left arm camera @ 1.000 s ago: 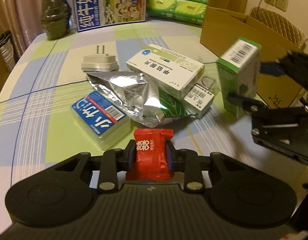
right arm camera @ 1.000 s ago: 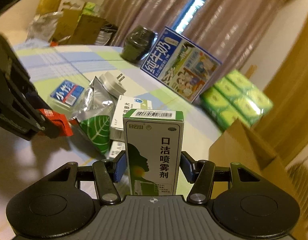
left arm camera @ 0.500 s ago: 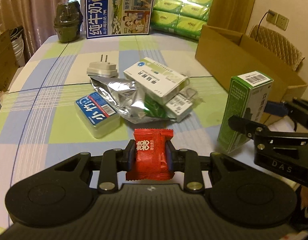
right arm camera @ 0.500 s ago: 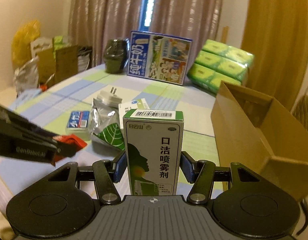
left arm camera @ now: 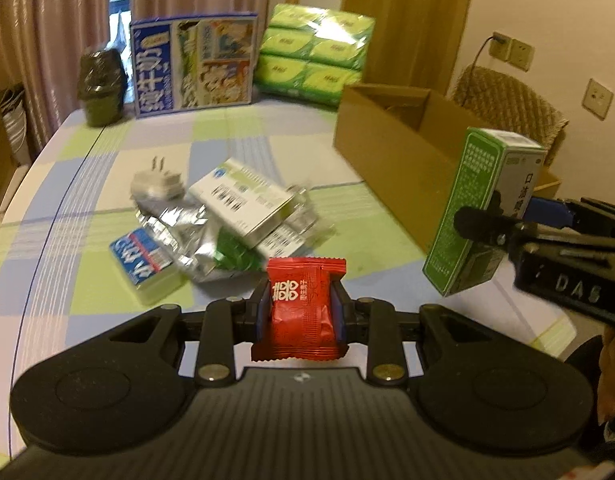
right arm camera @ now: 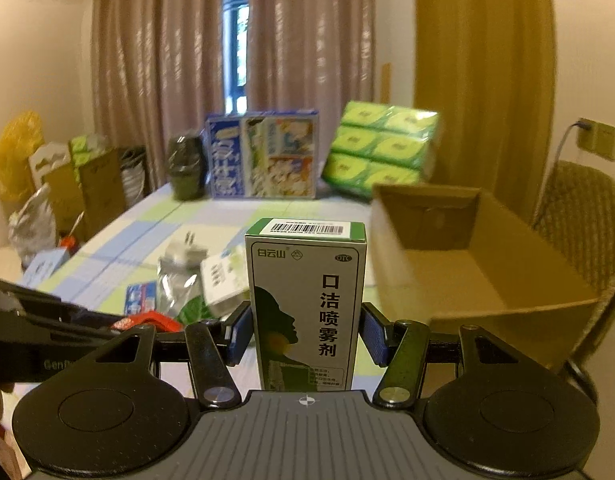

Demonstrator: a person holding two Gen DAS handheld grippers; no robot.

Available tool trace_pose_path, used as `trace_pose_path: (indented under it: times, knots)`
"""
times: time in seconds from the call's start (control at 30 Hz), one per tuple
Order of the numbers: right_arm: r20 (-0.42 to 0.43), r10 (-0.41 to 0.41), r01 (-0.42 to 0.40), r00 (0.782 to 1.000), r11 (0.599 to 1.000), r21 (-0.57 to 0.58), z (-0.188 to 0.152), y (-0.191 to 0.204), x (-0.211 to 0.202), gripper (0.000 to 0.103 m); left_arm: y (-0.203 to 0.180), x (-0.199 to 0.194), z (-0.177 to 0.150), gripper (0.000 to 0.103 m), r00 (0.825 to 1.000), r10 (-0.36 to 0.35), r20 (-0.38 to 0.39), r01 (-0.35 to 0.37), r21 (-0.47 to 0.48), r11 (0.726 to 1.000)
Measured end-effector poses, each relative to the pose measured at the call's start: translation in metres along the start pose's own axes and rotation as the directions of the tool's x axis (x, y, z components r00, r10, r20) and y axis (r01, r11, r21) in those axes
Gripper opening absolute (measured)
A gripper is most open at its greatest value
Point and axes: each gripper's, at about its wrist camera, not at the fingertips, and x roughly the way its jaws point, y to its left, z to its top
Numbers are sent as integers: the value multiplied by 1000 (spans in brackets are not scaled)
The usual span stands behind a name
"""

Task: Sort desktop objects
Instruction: 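Carry red packet with left tool while right tool lowers spray box into cardboard box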

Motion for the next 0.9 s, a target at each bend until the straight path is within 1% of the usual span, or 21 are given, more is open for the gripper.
trace_pose_path:
  times: [0.1, 0.23, 0.33, 0.43, 0.53, 0.7, 0.9]
  knots:
    - [26, -21, 20, 999, 999, 34, 19, -20, -13, 54, -17, -2, 13, 25, 1000, -25, 16, 25, 22, 999]
    - [57, -58, 55, 997, 997, 62, 48, -53, -25, 53, -46, -1, 40, 25, 997, -66, 47, 64, 60, 996]
    - [67, -86, 81, 994, 994, 73, 64, -79, -28, 52, -69, 4, 63, 25, 992, -102, 69, 96, 90, 991]
    - [69, -118, 114, 991, 992, 58, 77, -104, -22, 52, -93, 15, 85, 25, 987, -139, 80, 129, 119, 984]
    - [56, -135, 132, 989, 990, 53, 83, -125, -10, 52, -115, 32, 103, 25, 984, -161, 81, 149, 137, 979]
    - [34, -142, 138, 989, 987, 85, 85, -157, 6, 52, -143, 64, 125, 25, 978, -197, 65, 184, 162, 969]
    - [-2, -138, 137, 990, 983, 120, 82, -182, 35, 52, -158, 100, 134, 25, 974, -224, 38, 215, 167, 962]
